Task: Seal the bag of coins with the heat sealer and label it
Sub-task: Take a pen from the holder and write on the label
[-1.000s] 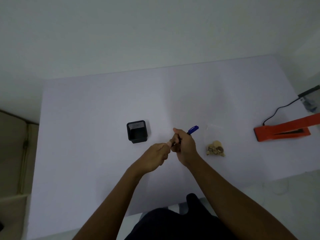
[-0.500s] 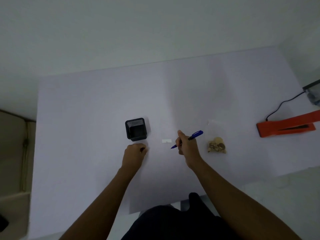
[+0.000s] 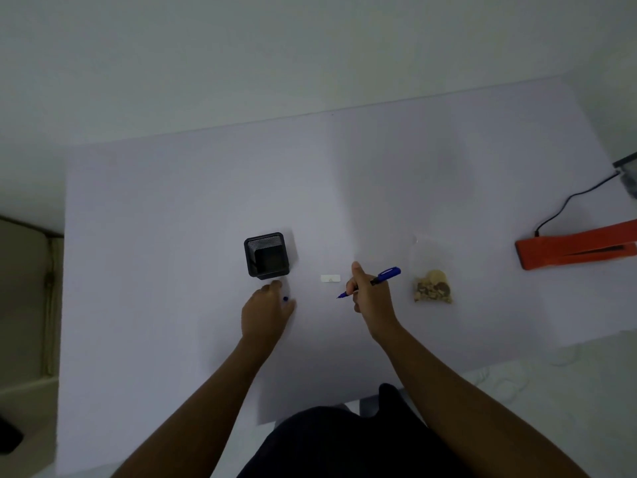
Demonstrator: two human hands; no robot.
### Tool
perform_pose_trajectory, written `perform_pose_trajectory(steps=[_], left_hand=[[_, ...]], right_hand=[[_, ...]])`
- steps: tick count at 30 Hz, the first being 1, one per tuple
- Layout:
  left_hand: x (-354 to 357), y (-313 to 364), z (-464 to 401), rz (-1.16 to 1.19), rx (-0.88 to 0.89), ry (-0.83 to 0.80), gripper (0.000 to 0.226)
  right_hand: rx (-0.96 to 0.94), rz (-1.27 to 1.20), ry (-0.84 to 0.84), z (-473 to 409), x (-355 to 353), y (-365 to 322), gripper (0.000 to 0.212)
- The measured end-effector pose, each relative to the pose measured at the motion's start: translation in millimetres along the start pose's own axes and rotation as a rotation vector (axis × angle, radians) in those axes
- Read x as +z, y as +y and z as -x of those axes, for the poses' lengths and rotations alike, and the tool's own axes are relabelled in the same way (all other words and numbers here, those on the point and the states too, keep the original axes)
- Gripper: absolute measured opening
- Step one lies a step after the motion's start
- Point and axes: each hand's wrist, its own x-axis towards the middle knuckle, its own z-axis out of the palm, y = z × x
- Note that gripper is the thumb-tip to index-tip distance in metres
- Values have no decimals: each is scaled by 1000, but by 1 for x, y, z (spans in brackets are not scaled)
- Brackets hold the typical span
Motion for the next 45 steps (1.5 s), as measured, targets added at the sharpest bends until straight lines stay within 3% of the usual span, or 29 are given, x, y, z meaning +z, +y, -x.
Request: perform_pose_trajectory(steps=[4, 10, 19, 29, 35, 42, 45], left_hand=[[1, 12, 7, 34, 134, 100, 36], [25, 46, -21, 0, 315, 16, 33], [44, 48, -53, -235, 300, -67, 11], [48, 55, -55, -116, 259, -108, 13], [47, 56, -53, -103, 276, -103, 8], [44, 56, -48, -88, 272, -84, 23], [43, 57, -47, -120, 268, -74, 11]], right_hand=[[-18, -36, 30, -4, -5, 3, 57], [-45, -76, 83, -13, -9, 8, 52], [-81, -5, 51, -26, -15, 10, 53], [-199, 121, 24, -35, -2, 17, 37], [-503, 401, -31, -40, 1, 32, 10], [-619, 730, -141, -51, 0, 54, 45], [-650, 767, -142, -54, 0, 55, 46]])
